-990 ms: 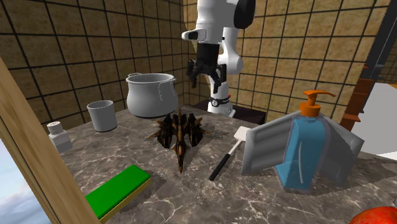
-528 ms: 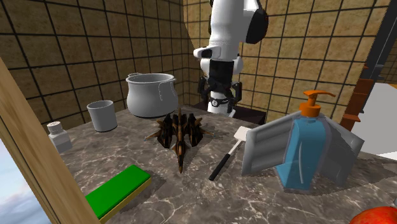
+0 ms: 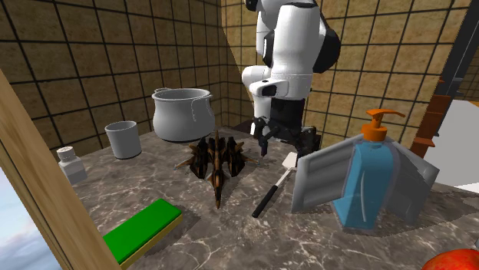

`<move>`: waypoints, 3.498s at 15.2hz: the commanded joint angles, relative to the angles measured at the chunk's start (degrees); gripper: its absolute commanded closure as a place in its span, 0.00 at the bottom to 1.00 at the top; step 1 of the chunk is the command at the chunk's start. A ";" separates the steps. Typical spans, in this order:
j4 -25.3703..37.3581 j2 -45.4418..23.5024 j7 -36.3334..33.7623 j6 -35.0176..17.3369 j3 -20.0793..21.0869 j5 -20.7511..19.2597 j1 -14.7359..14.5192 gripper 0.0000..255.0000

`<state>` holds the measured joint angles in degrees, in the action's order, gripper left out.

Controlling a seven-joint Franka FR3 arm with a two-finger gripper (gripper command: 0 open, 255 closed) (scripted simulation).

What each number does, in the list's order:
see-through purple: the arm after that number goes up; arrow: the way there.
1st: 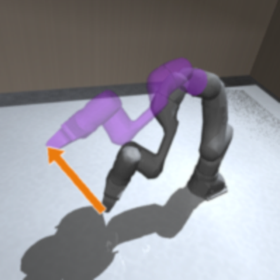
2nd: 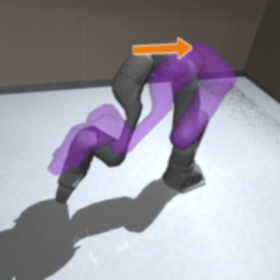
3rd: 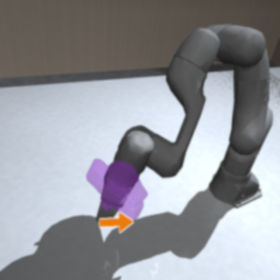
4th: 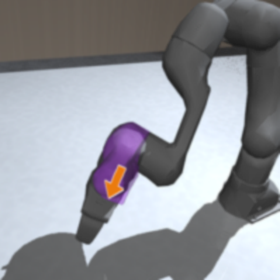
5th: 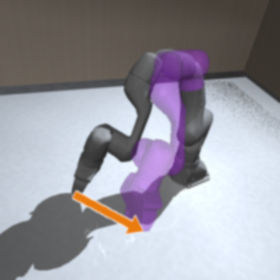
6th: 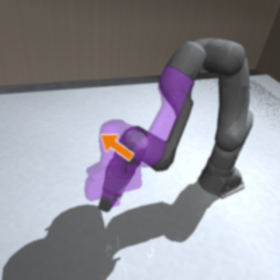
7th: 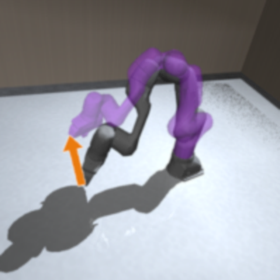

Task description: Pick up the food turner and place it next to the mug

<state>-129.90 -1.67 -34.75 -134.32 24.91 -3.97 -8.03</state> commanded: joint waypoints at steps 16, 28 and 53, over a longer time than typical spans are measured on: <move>-0.40 -5.96 -3.85 -5.86 -0.24 -4.15 -0.77 1.00; 0.19 -4.21 -2.83 -3.75 0.06 -2.78 -0.56 1.00; 9.61 6.14 2.34 14.85 0.01 3.82 -0.10 1.00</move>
<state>-120.83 4.36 -32.51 -120.14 24.97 -0.21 -8.15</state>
